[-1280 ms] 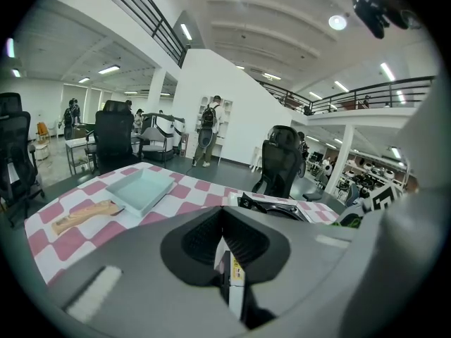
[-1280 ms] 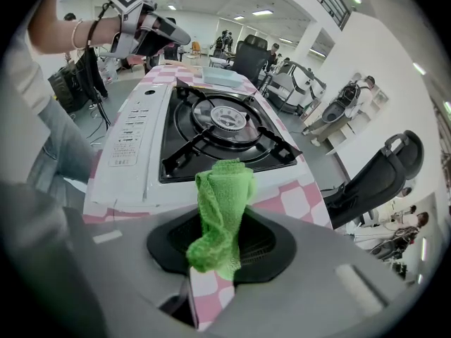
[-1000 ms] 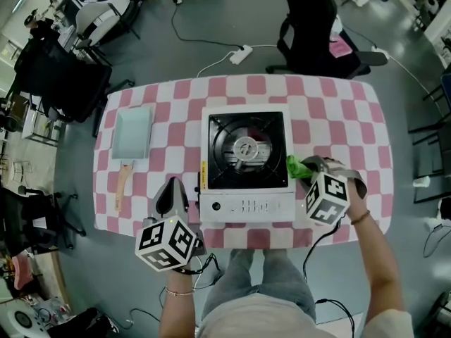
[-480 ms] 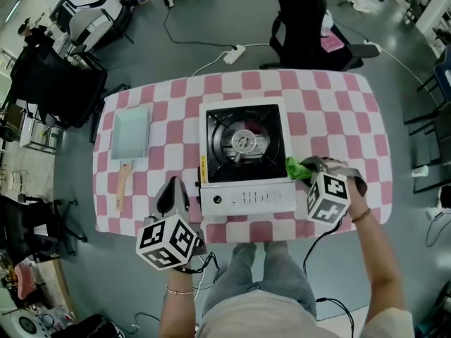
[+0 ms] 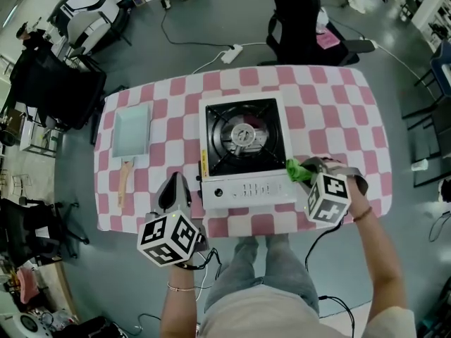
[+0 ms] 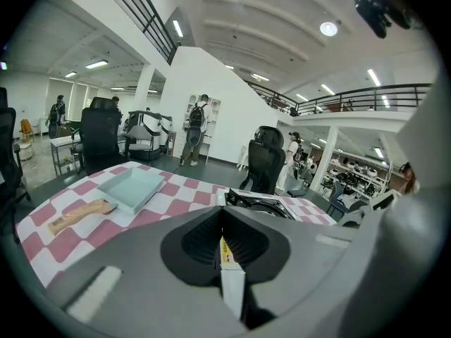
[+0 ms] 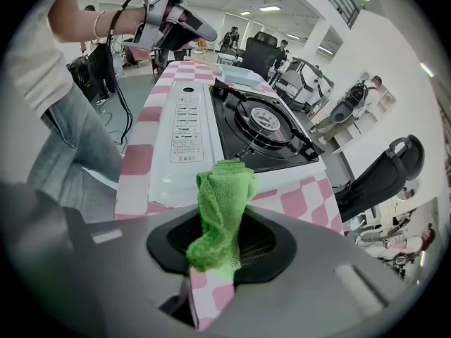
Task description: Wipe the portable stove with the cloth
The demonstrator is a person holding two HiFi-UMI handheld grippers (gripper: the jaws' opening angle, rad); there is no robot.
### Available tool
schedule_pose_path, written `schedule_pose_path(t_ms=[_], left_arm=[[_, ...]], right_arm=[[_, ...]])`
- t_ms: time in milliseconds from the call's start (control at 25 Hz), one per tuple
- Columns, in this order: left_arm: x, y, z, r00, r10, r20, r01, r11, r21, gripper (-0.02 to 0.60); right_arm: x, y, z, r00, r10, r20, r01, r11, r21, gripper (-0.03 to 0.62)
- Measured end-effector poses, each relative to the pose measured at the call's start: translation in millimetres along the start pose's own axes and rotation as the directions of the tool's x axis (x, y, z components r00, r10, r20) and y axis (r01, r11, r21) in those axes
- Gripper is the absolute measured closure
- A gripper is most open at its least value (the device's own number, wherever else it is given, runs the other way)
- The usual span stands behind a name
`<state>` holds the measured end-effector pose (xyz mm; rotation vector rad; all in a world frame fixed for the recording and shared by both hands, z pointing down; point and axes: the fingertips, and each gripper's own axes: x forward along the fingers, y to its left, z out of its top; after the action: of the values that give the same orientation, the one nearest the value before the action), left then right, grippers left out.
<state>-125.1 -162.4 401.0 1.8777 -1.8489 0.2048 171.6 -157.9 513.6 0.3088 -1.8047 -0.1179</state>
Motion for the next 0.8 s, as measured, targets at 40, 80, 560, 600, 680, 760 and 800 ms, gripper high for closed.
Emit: schedule_pose_path(t_ms=[40,80,560,600,680,760,800], left_arm=[[-1,0,0,1.0,-0.002,0.0,0.002,1.0,0.001,0.581],[-2,-1,0,1.0,-0.004,0.0,0.004,1.0,0.003,0.581],[-9,4,2,1.0,-0.002,0.011,0.002,1.0,-0.001,0.581],[-9,4,2,1.0,-0.002,0.013,0.002,1.0,-0.004,0.581],[-9,6,2,1.0,-0.002,0.017,0.003,1.0,-0.013,0.581],[-9,7,3,1.0,-0.006,0.021,0.006,1.0,-0.022,0.581],[-8,7,4,1.0,-0.008,0.024,0.009,1.0,-0.027,0.581]], right_arm=[[0,1,0,1.0,-0.002,0.0,0.002,1.0,0.002,0.487],[-1,3,0,1.0,-0.004,-0.001,0.004,1.0,0.005,0.487],[-4,4,1,0.999,-0.029,-0.014,0.03,0.999,0.035,0.487],[-4,3,1,0.999,-0.033,-0.014,0.034,0.999,0.038,0.487],[-5,1,2,0.999,-0.044,-0.009,0.044,0.998,0.049,0.487],[-9,-2,1,0.999,-0.054,-0.002,0.054,0.996,0.072,0.487],[-12,-3,0,0.998,-0.057,0.002,0.057,0.995,0.086,0.487]])
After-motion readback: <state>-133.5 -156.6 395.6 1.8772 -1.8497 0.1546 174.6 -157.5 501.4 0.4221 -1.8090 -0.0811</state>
